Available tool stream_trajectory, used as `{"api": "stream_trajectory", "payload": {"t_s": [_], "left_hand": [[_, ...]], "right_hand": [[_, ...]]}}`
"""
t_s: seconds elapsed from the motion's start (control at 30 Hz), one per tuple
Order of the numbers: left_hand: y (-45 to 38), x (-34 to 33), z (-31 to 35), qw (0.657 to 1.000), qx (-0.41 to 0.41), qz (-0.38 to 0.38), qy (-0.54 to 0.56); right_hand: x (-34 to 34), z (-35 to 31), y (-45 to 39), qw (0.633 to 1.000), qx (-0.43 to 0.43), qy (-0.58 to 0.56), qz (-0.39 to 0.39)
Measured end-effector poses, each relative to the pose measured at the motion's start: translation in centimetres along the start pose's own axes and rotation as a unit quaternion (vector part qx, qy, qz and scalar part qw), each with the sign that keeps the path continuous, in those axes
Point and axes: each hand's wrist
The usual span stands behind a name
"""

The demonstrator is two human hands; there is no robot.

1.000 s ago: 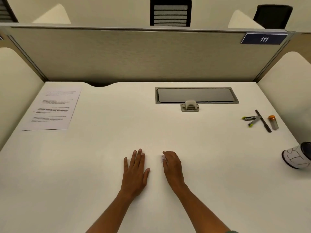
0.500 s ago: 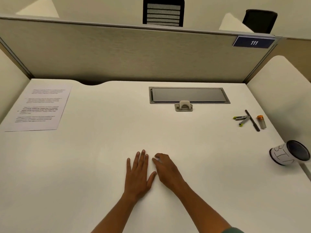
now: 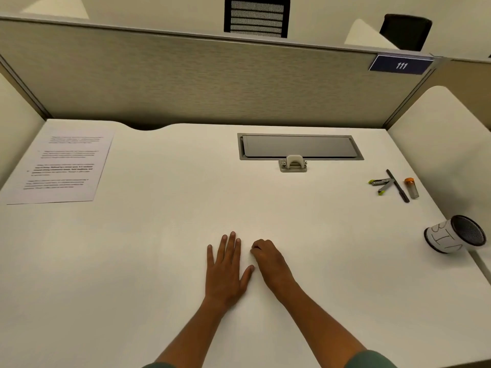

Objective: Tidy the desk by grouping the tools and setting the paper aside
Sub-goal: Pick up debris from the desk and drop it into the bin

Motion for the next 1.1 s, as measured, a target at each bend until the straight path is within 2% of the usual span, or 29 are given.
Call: {"api": "stream_trajectory", "payload": {"t_s": [0.07, 0.13, 0.23, 0.33, 0.53, 0.63, 0.73, 0.83, 0.9, 1.0, 1.07, 1.1], "left_hand": [[0.0, 0.0, -0.1, 1.0, -0.001, -0.001, 0.002], [0.0, 0.0, -0.1, 1.0, -0.006, -0.001, 0.007], [0.1, 0.1, -0.1, 1.0, -0.009, -0.005, 0.011], [0.1, 0.3, -0.1, 1.0, -0.019, -0.007, 0.012], [-0.1, 0.4, -0.5, 0.999, -0.033, -0.036, 0.024], [-0.2, 0.8, -0.8, 0.997, -0.037, -0.068, 0.03], [-0.5, 2.1, -1.0, 0.993, -0.047, -0.098, 0.051], [-0.3, 3.0, -1.2, 0.989, -0.043, -0.091, 0.105], [-0.2, 3.2, -1.1, 0.99, -0.029, -0.063, 0.123], [-0.3, 3.2, -0.6, 0.993, -0.031, -0.037, 0.104], [-0.7, 3.5, 0.1, 0.996, -0.039, -0.023, 0.08], [-0.9, 3.6, 0.6, 0.996, -0.042, -0.012, 0.072]], "right_hand": [[-0.2, 0.2, -0.2, 0.999, -0.01, 0.038, -0.002], [-0.4, 0.4, -0.4, 0.993, 0.018, 0.116, -0.001], [-0.4, -0.1, -0.2, 0.986, 0.025, 0.165, 0.015], [-0.3, -0.8, -0.1, 0.982, 0.018, 0.185, 0.034], [-0.2, -1.1, -0.5, 0.984, -0.015, 0.177, 0.024], [0.1, -0.7, -0.9, 0.994, -0.017, 0.099, 0.043], [0.8, -0.2, -0.8, 0.987, -0.058, -0.106, 0.105], [1.3, -0.1, 0.3, 0.931, -0.152, -0.295, 0.15], [1.7, 0.0, 0.9, 0.868, -0.197, -0.435, 0.14], [2.9, 0.0, 1.5, 0.714, -0.175, -0.664, 0.137], [4.0, -0.3, 2.0, 0.615, -0.141, -0.763, 0.138], [4.6, -0.3, 2.2, 0.579, -0.127, -0.794, 0.134]]}}
Point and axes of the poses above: each hand's wrist, its own y-axis away from the middle knuckle, its own x-axis out of the back of the hand, z = x × y, and after that the axes turned 12 degrees about -z, right-handed
